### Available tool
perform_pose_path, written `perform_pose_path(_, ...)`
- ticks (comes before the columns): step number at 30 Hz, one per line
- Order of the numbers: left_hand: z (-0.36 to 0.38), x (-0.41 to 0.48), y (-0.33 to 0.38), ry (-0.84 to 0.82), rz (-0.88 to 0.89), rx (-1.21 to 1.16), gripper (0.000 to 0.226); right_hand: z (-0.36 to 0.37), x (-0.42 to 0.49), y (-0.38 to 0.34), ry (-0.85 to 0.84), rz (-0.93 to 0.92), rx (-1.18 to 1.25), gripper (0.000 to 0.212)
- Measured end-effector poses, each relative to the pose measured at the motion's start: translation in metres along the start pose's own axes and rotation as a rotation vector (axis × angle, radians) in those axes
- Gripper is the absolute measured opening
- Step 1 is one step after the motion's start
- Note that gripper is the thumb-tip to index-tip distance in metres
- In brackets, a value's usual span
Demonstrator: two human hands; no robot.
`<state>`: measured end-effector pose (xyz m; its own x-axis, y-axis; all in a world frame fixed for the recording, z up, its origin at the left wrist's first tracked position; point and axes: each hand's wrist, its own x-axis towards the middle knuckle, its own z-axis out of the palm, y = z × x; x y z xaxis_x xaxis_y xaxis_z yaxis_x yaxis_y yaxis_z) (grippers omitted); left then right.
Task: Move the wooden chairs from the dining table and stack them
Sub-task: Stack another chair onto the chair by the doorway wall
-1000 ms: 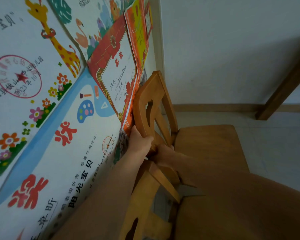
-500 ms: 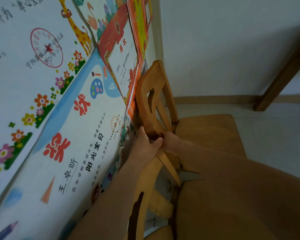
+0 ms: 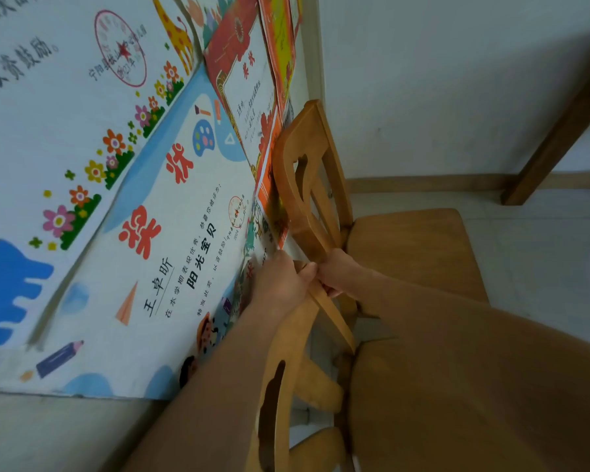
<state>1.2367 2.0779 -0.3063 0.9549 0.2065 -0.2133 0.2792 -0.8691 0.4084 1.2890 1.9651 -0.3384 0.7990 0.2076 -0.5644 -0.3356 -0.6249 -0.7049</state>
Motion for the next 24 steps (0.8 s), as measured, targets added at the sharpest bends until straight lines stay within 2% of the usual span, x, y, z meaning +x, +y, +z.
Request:
perform_pose_path(4, 0.002, -0.003, 0.002, 0.020, -0.038, -0.040, 0.045, -0.001, -0.003, 0.006, -0.018, -0.002, 0.062, 0.027)
perform_pose_path(7, 0.005, -0.001, 0.010, 0.068, -0.097, -0.128, 0.069, -0.005, -0.001, 0.011, -0.019, 0.021, 0.101, 0.020)
perform_pose_path(8, 0.005, 0.001, 0.013, 0.087, -0.111, -0.150, 0.077, -0.005, 0.001, 0.012, -0.013, 0.022, 0.081, 0.025)
perform_pose_path(10, 0.002, 0.010, 0.022, 0.129, -0.120, -0.201, 0.091, -0.009, 0.009, 0.013, 0.029, 0.010, 0.005, 0.064)
perform_pose_path(11, 0.000, 0.017, 0.028, 0.161, -0.111, -0.218, 0.096, -0.012, 0.015, 0.011, 0.050, 0.000, -0.020, 0.076)
perform_pose_path(12, -0.002, 0.025, 0.033, 0.195, -0.091, -0.220, 0.099, -0.015, 0.020, 0.010, 0.056, -0.020, -0.043, 0.078)
perform_pose_path(14, -0.003, 0.040, 0.041, 0.234, -0.044, -0.191, 0.098, -0.020, 0.033, 0.006, 0.012, -0.035, -0.094, 0.064)
perform_pose_path(17, -0.001, 0.056, 0.047, 0.169, -0.039, -0.121, 0.087, -0.022, 0.046, 0.002, -0.085, -0.021, -0.108, 0.046)
perform_pose_path(20, 0.004, 0.062, 0.046, 0.167, -0.057, -0.080, 0.078, -0.021, 0.057, 0.004, -0.142, -0.042, -0.103, 0.045)
perform_pose_path(24, 0.003, 0.063, 0.046, 0.182, -0.068, 0.039, 0.074, -0.029, 0.062, 0.005, -0.170, -0.021, -0.042, 0.054)
